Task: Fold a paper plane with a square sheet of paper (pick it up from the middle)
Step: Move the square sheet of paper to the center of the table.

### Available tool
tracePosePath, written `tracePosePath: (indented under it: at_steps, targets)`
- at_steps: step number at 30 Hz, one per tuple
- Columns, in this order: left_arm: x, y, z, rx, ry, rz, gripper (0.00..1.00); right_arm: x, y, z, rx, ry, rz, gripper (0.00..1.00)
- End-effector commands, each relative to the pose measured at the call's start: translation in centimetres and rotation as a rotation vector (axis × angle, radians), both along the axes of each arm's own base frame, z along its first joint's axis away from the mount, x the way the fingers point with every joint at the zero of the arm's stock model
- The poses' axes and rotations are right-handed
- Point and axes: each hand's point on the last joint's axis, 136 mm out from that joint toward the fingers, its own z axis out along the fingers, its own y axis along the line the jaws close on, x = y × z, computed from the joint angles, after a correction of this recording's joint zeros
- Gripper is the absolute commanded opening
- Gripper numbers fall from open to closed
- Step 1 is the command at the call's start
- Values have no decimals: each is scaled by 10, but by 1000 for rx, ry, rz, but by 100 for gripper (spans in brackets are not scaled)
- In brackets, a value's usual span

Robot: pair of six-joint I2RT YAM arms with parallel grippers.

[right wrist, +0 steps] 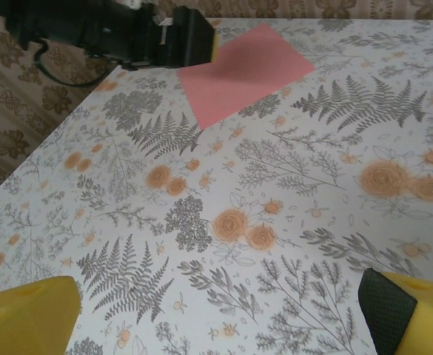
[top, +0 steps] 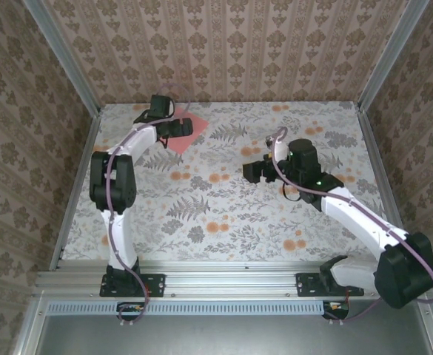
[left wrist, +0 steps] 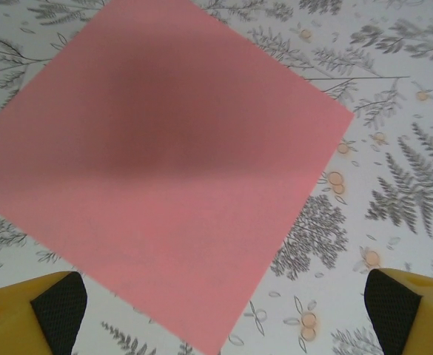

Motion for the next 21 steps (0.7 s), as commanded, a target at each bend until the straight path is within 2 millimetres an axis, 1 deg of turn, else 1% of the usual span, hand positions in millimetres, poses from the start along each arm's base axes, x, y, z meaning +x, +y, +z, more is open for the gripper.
tracePosePath:
  at_steps: [1,6,8,10,12,16,21]
  targets:
    - [7,4,-14,48,53,17,100,14,10,12,-1,-24,-2,100]
    - [23,5,-36,85,82,10,100,28,23,5,-1,-6,11,100]
    - [29,8,-44,108,88,3,100,34,28,-4,-8,13,16,100]
    - [33,14,-52,136,106,-1,100,38,31,-9,-9,26,18,100]
    - [35,19,-57,147,126,-2,100,42,33,-10,-10,29,20,100]
    - [35,20,-67,167,145,-12,100,48,36,-14,-9,35,15,100]
    - [27,21,-85,173,199,-20,100,51,36,-13,-12,37,11,100]
